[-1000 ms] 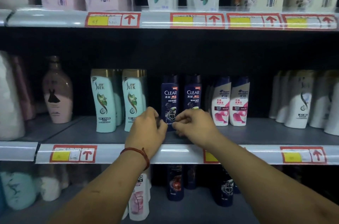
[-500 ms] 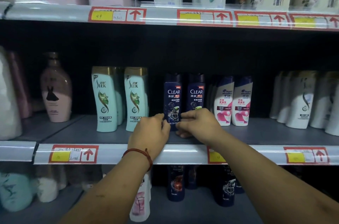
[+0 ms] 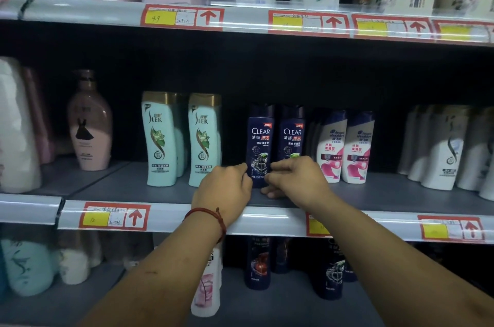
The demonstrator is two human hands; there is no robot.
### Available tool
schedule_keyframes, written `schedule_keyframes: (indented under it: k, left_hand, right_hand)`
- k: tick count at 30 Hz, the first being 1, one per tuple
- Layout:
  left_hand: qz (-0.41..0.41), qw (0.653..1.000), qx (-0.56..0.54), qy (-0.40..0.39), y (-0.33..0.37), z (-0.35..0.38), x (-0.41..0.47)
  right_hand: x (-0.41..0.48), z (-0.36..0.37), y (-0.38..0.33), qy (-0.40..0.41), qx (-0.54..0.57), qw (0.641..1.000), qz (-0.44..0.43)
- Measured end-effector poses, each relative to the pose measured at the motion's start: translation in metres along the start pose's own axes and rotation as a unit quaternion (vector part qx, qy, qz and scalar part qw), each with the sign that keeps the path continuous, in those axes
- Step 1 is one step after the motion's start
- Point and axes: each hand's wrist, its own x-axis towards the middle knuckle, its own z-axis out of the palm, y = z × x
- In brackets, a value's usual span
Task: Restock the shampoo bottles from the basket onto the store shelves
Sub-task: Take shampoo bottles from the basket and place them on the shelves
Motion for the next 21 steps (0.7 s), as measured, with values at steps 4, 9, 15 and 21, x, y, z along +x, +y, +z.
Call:
schedule_keyframes:
  k: [4,9,15,21]
  left_hand:
    - [0.000,1.000,0.009,-0.009,0.000,0.000,0.001]
    - [-0.001,1.000,0.016,-0.015,-0.001,0.001,0.002]
    - [0.000,1.000,0.012,-0.021,-0.002,0.001,0.003]
    - [-0.026,0.999,-0.027,-0.022,-0.004,0.003,0.004]
  right_hand:
    - [0.000,0.001,0.001,0.003,-0.004,1.000,-0.006]
    - [-0.001,0.001,0.001,-0.001,-0.001,1.000,-0.006]
    - [-0.003,0.000,-0.001,-0.003,-0.009,1.000,-0.007]
    - [-0.015,-0.007,-0.004,0.098,-0.030,0.993,-0.051]
